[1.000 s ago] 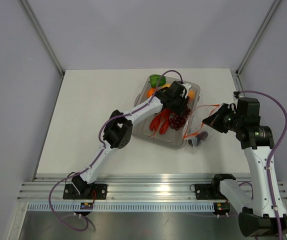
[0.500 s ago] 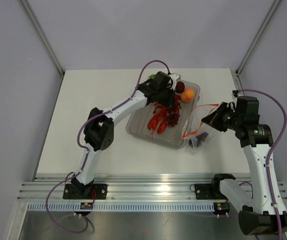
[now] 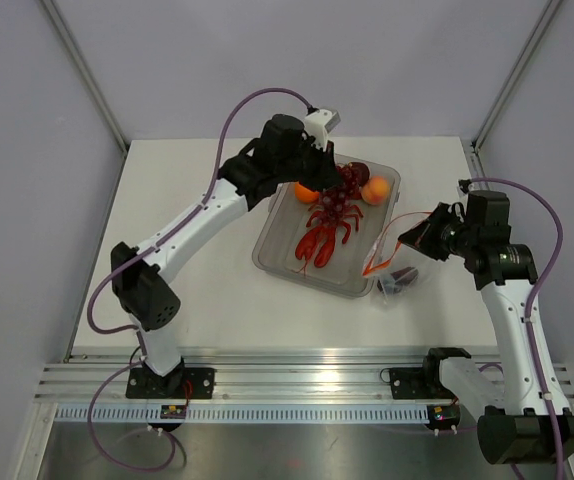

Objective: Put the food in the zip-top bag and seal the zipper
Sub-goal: Place the fake fruit in the zipper food storage bag.

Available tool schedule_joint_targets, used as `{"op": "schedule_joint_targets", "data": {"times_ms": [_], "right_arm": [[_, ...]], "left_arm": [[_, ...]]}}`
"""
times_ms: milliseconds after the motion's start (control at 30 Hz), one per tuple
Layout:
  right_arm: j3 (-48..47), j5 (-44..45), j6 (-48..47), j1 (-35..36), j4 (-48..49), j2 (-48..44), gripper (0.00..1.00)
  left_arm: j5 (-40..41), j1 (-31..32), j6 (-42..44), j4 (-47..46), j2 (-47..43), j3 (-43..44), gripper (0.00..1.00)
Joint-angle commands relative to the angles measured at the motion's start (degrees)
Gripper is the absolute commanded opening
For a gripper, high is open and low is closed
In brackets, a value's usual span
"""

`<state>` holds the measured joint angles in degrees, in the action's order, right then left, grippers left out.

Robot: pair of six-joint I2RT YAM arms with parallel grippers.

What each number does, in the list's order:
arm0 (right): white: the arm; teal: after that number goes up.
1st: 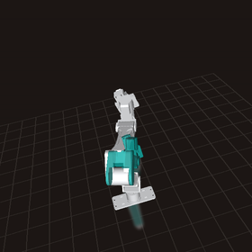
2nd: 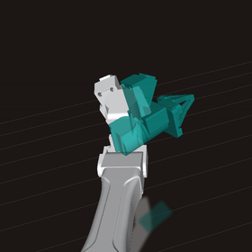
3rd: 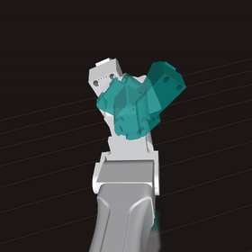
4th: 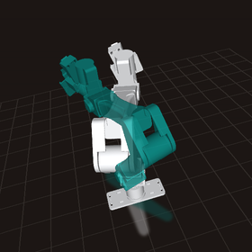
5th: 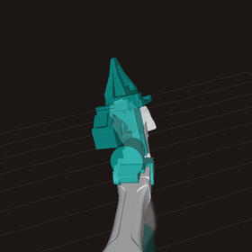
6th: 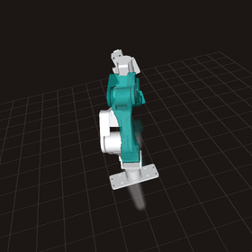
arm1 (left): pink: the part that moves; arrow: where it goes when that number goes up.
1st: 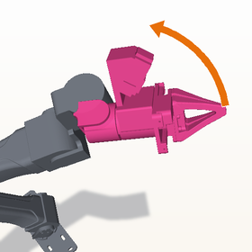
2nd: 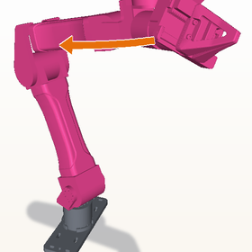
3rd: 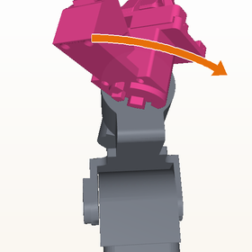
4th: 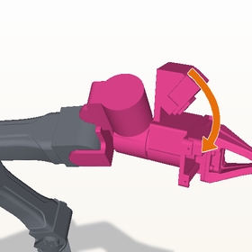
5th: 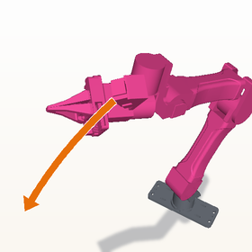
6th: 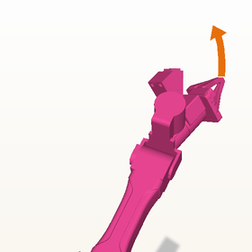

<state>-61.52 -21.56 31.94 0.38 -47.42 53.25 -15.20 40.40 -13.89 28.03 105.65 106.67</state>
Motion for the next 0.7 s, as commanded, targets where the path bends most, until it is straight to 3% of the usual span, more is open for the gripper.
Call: {"op": "schedule_joint_targets", "data": {"times_ms": [0, 367, 667], "right_arm": [[0.61, -1.90, 0.75, 0.23, 4.08, 0.80, 0.00], [0.17, -5.07, -1.18, 0.23, 4.09, 3.17, 0.00], [-0.36, -5.77, -0.57, 0.23, 4.09, 3.43, 0.00]], "left_arm": [[-4.83, 0.20, -1.40, -6.93, -7.20, 0.29, 0.00], [-18.80, 0.03, -12.99, -15.10, -12.30, -2.08, 0.00], [-29.62, 0.03, -30.74, -38.45, -12.31, -10.69, 0.00]]}}
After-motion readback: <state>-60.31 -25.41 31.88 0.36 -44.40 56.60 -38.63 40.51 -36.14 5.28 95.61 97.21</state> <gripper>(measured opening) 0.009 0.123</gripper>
